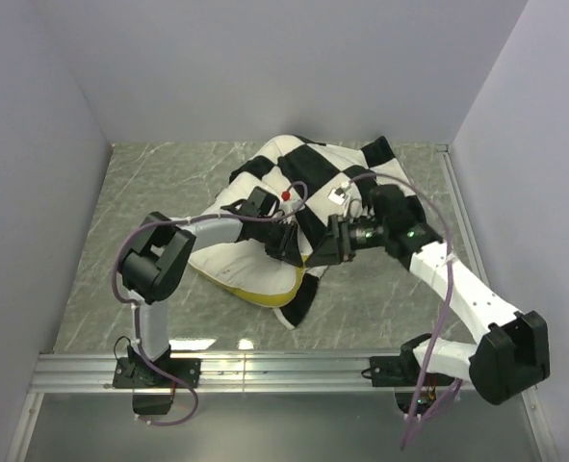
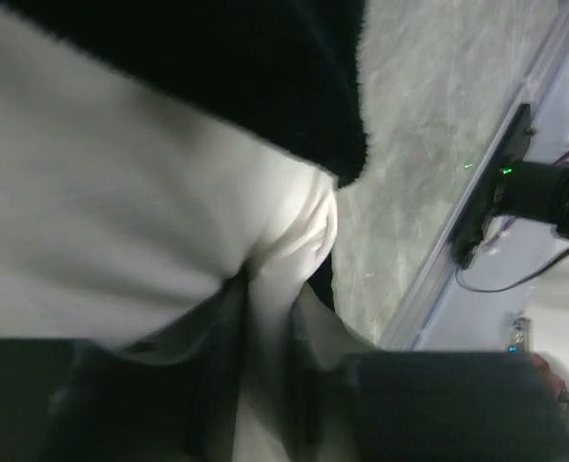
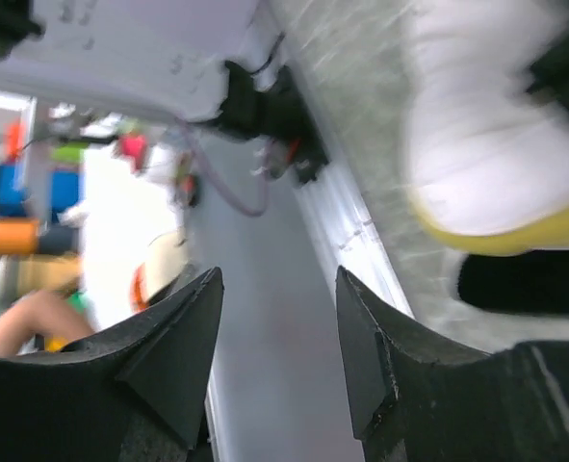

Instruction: Put the pillow into the pillowcase

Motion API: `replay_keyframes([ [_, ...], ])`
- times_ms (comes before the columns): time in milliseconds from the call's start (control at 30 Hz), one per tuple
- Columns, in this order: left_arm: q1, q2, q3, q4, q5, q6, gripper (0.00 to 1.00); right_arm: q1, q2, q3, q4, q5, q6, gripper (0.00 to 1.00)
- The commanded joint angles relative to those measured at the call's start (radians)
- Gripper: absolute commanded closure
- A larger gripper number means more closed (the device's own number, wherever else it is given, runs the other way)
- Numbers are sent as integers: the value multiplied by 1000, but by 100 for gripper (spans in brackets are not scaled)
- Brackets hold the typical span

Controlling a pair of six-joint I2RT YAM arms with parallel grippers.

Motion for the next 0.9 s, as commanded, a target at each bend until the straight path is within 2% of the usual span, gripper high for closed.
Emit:
replay_keyframes([
  [0,-6,-41,53,-42,27,59,68,-133,53,188,-461,16,-399,42],
  [33,6,-76,59,-70,38,91,59,-149,73,239,-518,44,-414,41],
  [67,19,-170,61,-93,50,147,50,-163,107,346,-523,185,-415,41],
  [100,35,-226,52,-105,62,166,34,-164,122,395,-515,252,-406,41],
  [133,86,-283,40,-109,80,174,22,-164,144,444,-498,318,-400,38],
  [167,112,-380,30,-121,97,192,14,-163,188,535,-486,431,-392,36],
  [200,135,-421,43,-147,96,220,10,-161,216,576,-469,473,-366,34],
  [233,172,-455,59,-240,72,253,9,-158,245,621,-455,499,-355,31],
  [300,223,-551,70,-282,-11,283,4,-147,342,750,-458,565,-346,28],
  [367,328,-608,25,-312,-40,312,3,-103,411,836,-452,602,-361,27],
  [400,364,-613,12,-328,-71,333,2,-83,431,859,-451,634,-383,23],
  [433,443,-612,0,-343,-80,355,2,-45,449,879,-451,647,-395,22],
  [500,517,-572,-20,-379,-96,428,3,3,500,933,-455,674,-433,22],
  [533,602,-547,-17,-388,-85,444,3,53,515,948,-458,687,-447,21],
  [567,641,-495,-7,-394,-85,456,5,76,553,981,-463,699,-460,21],
  [633,697,-432,21,-424,-97,496,10,118,602,1014,-466,719,-474,21],
  [733,720,-317,44,-422,-100,524,15,176,652,1054,-460,751,-470,20],
  [867,729,-222,44,-389,-93,502,19,228,699,1100,-452,783,-449,10],
])
